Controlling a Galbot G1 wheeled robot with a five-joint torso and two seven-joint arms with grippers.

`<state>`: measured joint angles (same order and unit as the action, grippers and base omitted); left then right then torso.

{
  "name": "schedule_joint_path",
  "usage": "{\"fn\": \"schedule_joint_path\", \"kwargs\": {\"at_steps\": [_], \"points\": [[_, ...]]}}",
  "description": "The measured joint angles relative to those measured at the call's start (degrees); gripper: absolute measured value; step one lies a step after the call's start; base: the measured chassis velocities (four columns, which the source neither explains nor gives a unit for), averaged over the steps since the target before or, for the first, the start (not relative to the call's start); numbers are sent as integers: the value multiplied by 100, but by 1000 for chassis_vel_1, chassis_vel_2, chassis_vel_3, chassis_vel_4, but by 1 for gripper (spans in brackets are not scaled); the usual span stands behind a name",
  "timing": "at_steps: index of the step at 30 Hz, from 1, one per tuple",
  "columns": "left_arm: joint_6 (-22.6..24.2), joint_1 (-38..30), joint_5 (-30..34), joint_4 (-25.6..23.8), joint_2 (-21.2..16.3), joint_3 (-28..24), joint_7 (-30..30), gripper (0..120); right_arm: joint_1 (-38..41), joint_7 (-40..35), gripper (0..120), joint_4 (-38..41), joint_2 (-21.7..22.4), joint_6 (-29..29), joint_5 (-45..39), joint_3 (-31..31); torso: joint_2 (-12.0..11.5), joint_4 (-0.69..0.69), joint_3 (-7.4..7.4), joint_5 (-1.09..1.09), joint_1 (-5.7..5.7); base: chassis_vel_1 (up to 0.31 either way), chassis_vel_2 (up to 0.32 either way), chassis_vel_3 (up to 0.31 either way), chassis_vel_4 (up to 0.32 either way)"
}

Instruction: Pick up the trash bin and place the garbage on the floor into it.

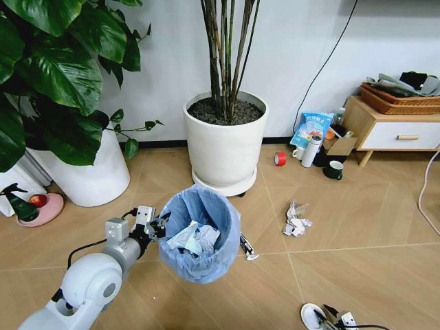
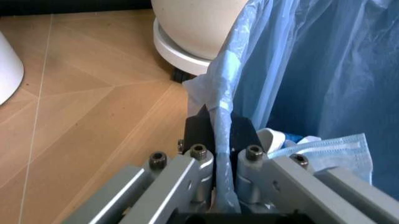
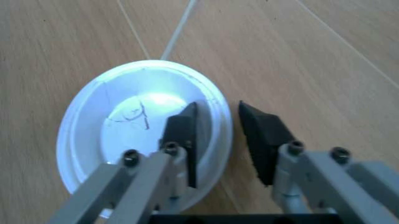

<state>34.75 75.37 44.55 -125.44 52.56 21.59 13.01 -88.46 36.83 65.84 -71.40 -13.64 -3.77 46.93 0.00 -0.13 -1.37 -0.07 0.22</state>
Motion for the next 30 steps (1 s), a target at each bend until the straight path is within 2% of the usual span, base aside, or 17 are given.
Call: {"fn": "schedule_joint_path", "kwargs": {"at_steps": [4, 7, 16, 20, 21, 24, 25, 29, 30], "points": [[0, -10, 3, 10, 9, 0, 21, 0, 71, 5, 6, -61, -30, -30, -16, -24, 0, 0, 0, 3, 0, 0, 0, 0, 0], [0, -7, 3, 10, 27, -10, 30, 0, 51, -22, 0, 30, -32, -24, -107, -34, 0, -1, 0, 8, 0, 0, 0, 0, 0], [2, -20, -15, 30, 23, -64, 42, 0, -32, -281, 0, 1250, 213, 173, -732, 2, 0, -1, 0, 4, 0, 0, 0, 0, 0], [12, -67, -18, 98, -17, -108, 52, 0, 75, -496, 0, 2323, 511, 512, -1127, 6, -1, -1, -1, 3, 1, 0, 0, 0, 0], [12, -67, -18, 98, -17, -108, 52, 0, 75, -496, 0, 2323, 511, 512, -1127, 6, -1, -1, -1, 3, 1, 0, 0, 0, 0], [22, -117, -18, 150, -19, -142, 58, 0, 235, -755, 0, 3418, 793, 933, -1493, -116, 0, 1, -1, 2, 1, 0, 0, 0, 0], [22, -117, -18, 150, -19, -142, 58, 0, 235, -755, 0, 3418, 793, 933, -1493, -116, 0, 1, -1, 2, 1, 0, 0, 0, 0], [38, -254, -4, 289, -15, -166, 67, 0, 630, -1162, 0, 4480, 1394, 1624, -2201, -509, 0, 0, -1, 3, 1, 0, 0, 0, 0], [38, -254, -4, 289, -15, -166, 67, 0, 630, -1162, 0, 4480, 1394, 1624, -2201, -509, 0, 0, -1, 3, 1, 0, 0, 0, 0]]}}
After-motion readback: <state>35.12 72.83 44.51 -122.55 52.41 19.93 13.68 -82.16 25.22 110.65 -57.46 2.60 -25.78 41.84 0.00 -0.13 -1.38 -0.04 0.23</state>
